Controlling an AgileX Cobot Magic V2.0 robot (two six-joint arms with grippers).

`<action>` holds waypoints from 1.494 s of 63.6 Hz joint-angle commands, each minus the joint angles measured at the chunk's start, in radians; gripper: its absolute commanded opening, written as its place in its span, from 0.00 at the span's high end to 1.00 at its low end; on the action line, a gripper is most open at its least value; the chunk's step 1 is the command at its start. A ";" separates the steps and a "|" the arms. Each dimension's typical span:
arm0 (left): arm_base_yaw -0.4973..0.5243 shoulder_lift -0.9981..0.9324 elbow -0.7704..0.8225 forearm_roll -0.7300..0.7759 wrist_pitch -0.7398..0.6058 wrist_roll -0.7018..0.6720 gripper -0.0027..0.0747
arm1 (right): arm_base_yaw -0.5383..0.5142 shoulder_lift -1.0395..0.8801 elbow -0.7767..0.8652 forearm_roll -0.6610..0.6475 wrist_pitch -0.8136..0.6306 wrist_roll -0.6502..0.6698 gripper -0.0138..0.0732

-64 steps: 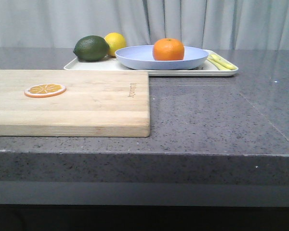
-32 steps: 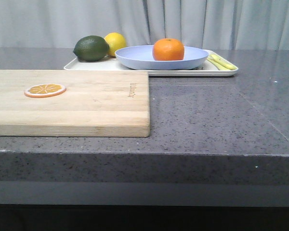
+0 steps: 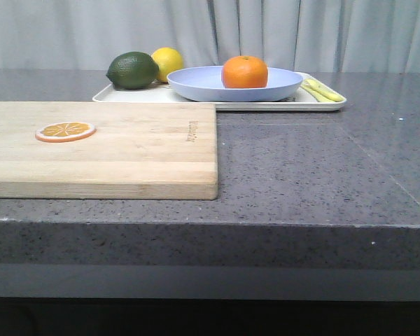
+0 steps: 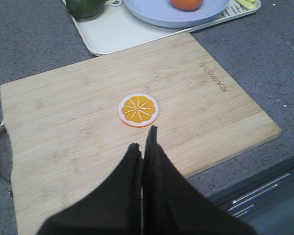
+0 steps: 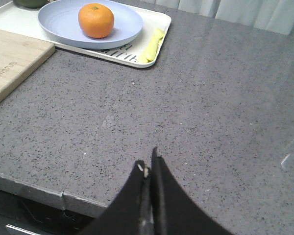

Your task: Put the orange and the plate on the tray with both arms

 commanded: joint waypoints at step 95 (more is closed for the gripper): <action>0.368 -0.644 0.777 -0.063 -0.843 -0.009 0.99 | 0.000 0.010 -0.023 -0.012 -0.080 -0.004 0.92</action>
